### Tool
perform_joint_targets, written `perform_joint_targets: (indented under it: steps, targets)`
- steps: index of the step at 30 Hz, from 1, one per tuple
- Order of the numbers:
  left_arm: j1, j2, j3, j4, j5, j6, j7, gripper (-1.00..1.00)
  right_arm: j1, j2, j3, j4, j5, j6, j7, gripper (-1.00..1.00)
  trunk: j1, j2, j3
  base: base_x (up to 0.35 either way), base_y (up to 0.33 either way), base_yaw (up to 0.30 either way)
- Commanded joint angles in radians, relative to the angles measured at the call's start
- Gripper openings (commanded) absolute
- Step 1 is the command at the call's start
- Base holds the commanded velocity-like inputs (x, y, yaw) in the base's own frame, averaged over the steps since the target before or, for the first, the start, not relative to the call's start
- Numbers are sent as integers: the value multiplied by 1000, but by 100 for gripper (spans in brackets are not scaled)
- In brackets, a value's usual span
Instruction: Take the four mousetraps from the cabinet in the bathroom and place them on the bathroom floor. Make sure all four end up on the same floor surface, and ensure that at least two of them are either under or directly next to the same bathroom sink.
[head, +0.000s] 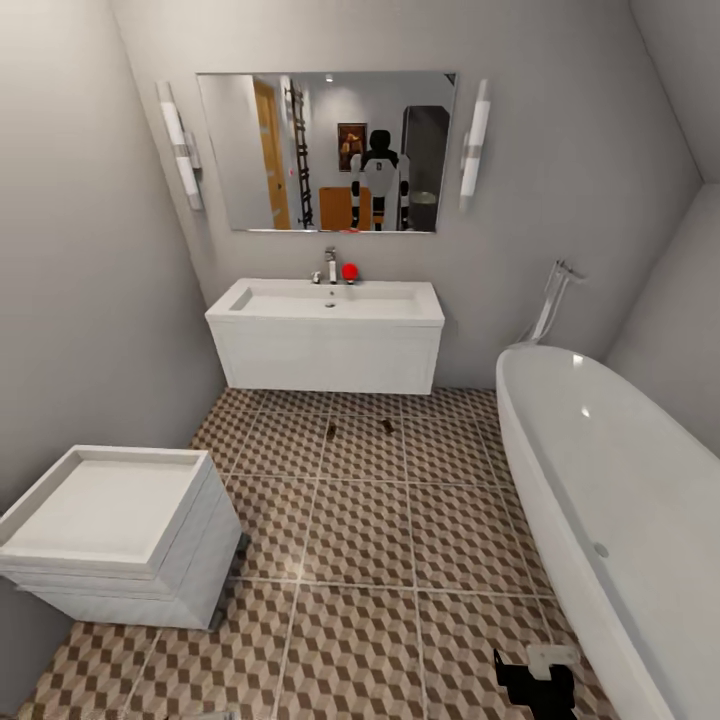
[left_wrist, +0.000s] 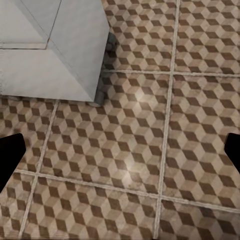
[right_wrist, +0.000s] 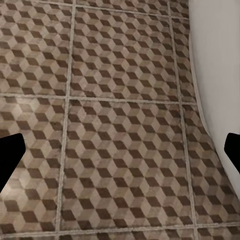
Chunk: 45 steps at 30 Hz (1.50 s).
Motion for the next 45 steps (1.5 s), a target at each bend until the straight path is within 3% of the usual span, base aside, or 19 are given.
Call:
perform_joint_targets:
  steps: [1, 45]
  targets:
    - [-2, -1, -8, 4, 6, -5, 2, 100, -1, 0, 9, 1, -9, -3, -2, 100, 1, -2, -2, 0, 0, 165]
    - [-2, 0, -8, 4, 6, -5, 3, 100, 0, 2, 9, 1, -9, -3, -2, 100, 1, -2, -2, 0, 0, 227]
